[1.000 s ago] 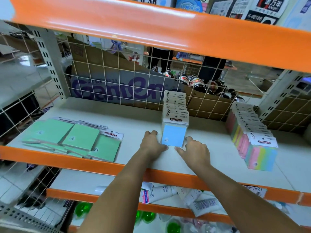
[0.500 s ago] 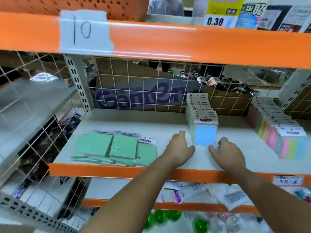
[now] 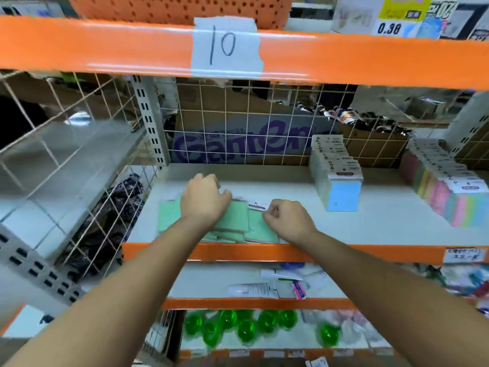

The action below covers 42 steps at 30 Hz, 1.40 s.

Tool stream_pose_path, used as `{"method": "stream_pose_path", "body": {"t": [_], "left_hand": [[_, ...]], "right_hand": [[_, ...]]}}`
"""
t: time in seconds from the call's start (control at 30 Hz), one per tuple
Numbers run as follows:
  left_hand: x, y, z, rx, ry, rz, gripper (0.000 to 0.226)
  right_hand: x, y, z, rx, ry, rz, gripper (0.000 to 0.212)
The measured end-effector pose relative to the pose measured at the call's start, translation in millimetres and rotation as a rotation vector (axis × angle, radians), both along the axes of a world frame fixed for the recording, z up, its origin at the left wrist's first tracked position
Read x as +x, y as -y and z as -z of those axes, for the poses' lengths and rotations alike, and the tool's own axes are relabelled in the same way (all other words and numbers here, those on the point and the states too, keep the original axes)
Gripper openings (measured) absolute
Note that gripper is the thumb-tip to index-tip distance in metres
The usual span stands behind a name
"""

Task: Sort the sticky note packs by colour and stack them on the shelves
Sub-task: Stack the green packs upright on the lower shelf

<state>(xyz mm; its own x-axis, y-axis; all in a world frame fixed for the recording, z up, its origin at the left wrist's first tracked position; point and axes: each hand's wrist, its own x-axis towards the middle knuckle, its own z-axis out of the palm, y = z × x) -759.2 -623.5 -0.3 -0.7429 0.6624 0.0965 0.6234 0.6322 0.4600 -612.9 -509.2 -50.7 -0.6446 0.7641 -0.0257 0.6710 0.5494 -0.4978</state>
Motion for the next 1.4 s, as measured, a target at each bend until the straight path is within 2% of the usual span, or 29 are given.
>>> {"method": "stream_pose_path", "body": {"t": [0.13, 0.2, 0.43, 0.57, 0.77, 0.93, 1.1, 1.4], "left_hand": [[-9.7, 15.5, 11.7, -0.094, 0.144, -0.029, 0.023], [-9.2, 18.4, 15.8, -0.123, 0.165, -0.026, 0.03], [-5.9, 15.9, 29.3, -0.267, 0.077, 0.01, 0.044], [0.7, 11.9, 31.3, -0.296, 0.035, -0.02, 0.048], [2.6, 4.2, 29.5, -0.243, 0.076, -0.108, 0.042], [-2.2, -6.2, 20.7, -0.201, 0.088, -0.175, 0.038], [-9.6, -15.4, 8.7, -0.144, 0.136, -0.187, 0.032], [-25.3, -31.5, -1.9, 0.004, 0.24, -0.177, 0.062]], "right_hand": [[-29.0, 23.2, 2.8, -0.081, -0.006, 0.057, 0.027], [-38.2, 28.4, 4.6, -0.083, 0.007, 0.096, 0.034], [-55.8, 34.8, -4.7, -0.153, 0.056, 0.145, 0.044], [-60.2, 33.0, -6.4, -0.191, 0.053, 0.163, 0.04], [-58.8, 31.3, -5.8, -0.23, -0.011, 0.163, 0.039], [-65.3, 26.9, -12.5, -0.248, -0.093, 0.156, 0.026], [-73.6, 16.7, -24.7, -0.196, -0.124, 0.125, 0.022], [-88.4, 0.4, -35.8, -0.176, -0.185, 0.058, 0.046]]}}
